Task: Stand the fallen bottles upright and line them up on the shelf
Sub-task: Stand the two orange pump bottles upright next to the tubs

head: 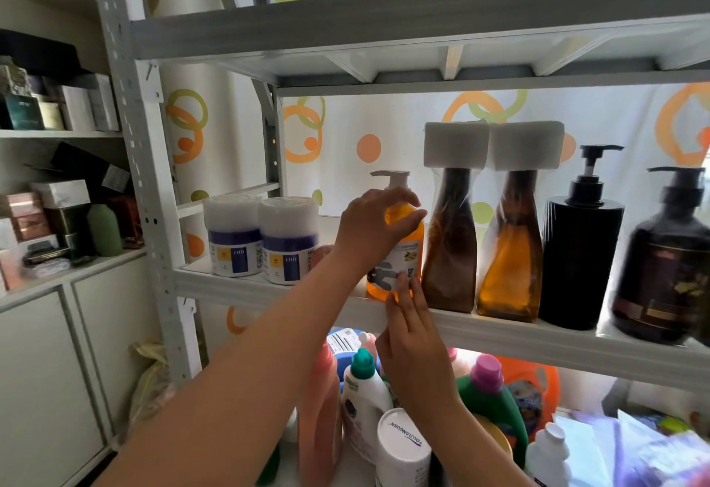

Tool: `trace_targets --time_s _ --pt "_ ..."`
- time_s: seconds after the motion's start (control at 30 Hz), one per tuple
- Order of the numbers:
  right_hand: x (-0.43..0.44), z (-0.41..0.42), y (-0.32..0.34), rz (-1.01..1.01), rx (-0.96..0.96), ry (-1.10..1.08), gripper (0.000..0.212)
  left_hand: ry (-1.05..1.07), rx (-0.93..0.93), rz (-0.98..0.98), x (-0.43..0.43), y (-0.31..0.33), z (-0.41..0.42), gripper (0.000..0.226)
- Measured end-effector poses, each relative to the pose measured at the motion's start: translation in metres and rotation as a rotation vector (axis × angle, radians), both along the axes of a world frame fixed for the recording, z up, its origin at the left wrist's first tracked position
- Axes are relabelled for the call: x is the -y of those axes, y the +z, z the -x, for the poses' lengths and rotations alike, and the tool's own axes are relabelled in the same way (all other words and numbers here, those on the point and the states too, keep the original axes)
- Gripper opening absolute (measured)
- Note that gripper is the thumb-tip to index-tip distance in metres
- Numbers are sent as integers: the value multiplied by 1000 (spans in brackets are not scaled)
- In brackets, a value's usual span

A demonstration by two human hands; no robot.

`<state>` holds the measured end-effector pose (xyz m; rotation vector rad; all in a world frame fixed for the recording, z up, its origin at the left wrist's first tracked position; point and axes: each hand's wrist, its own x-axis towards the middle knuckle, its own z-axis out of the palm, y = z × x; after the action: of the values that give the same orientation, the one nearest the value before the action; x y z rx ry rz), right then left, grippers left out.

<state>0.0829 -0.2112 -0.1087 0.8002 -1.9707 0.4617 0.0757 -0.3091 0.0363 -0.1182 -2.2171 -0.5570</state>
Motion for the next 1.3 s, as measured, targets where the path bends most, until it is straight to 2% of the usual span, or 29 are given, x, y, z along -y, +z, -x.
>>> trace_targets --time_s 0.37,0.53,0.63,0.73,0.8,0.97,1.07,1.2,1.3 --pt "3 -6 2 118 38 43 54 81 -4 88 -4 1 -3 34" --pt "2 -9 6 164 -19 64 45 -133 129 -138 5 7 -10 36" --pt "5 -14 15 232 -40 116 37 -221 49 -338 11 3 -17 31" --pt "16 -21 29 251 0 209 33 -174 -177 -367 24 6 -25 19" --pt "28 -28 41 209 39 236 41 -141 -235 -369 35 12 -28 13" --pt "57 -28 75 68 190 243 68 109 -123 -305 65 24 -30 9" --pt "69 -20 90 -49 249 121 67 153 7 -221 73 26 -26 11" --pt "81 -7 94 -165 353 94 59 164 142 4 78 30 -17 21" --pt "87 -6 90 -188 360 97 58 225 149 210 80 38 -5 25"
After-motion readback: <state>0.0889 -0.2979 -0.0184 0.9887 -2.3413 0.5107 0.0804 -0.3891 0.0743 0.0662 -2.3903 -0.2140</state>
